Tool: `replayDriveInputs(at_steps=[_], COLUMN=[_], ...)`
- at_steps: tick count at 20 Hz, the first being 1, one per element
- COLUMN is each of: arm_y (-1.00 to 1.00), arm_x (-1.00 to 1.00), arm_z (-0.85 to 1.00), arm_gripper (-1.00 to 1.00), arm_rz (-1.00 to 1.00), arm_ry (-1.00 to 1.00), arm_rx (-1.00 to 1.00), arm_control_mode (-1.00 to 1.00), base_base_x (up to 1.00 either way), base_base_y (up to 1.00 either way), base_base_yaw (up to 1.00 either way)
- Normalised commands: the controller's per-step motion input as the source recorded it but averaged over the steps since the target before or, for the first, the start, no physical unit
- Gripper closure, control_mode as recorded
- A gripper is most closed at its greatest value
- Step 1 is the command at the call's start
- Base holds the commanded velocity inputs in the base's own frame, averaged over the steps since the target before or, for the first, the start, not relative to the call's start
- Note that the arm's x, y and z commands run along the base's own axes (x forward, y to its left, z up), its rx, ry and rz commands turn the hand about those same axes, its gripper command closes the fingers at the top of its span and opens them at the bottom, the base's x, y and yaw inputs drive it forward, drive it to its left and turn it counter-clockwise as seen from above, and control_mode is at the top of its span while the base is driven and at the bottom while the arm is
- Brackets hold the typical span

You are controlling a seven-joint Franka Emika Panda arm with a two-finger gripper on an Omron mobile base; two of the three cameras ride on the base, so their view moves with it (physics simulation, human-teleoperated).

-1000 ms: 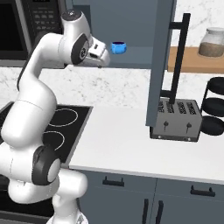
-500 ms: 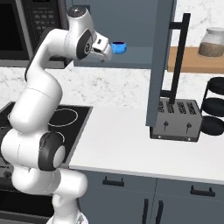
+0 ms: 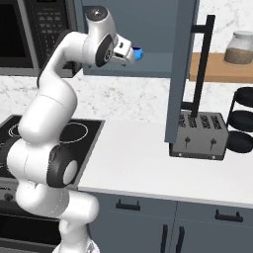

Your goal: Gather all objects into one cabinet and sort the glasses and bowls to opposite sides.

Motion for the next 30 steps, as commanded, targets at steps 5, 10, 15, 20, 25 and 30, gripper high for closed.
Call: replayDriveInputs(at_steps=[5,10,15,20,25,30], arm_y=[0.00,0.00,0.00,0.00,0.00,-0.04], arm_x=[0.55,0.34,0.22,0.33,0.32,0.25], arm_z=[0.00,0.09,0.17,-0.01,-0.01,0.00], arm_gripper=[-1.00,-1.00,-1.00,-1.00,-1.00,-1.00], arm_rz=[0.01,0.00,0.00,0.00,0.00,0.00], arm_ry=[-0.10,0.01,0.06,0.01,0.00,0.01], arm_rx=[0.00,0.00,0.00,0.00,0.00,0.00], arm_control_mode=[-1.00,-1.00,-1.00,-1.00,-1.00,-1.00], base_base_x=[0.00,0.00,0.00,0.00,0.00,0.00], base_base_y=[0.00,0.00,0.00,0.00,0.00,0.00], base_base_yaw=[0.00,0.00,0.00,0.00,0.00,0.00])
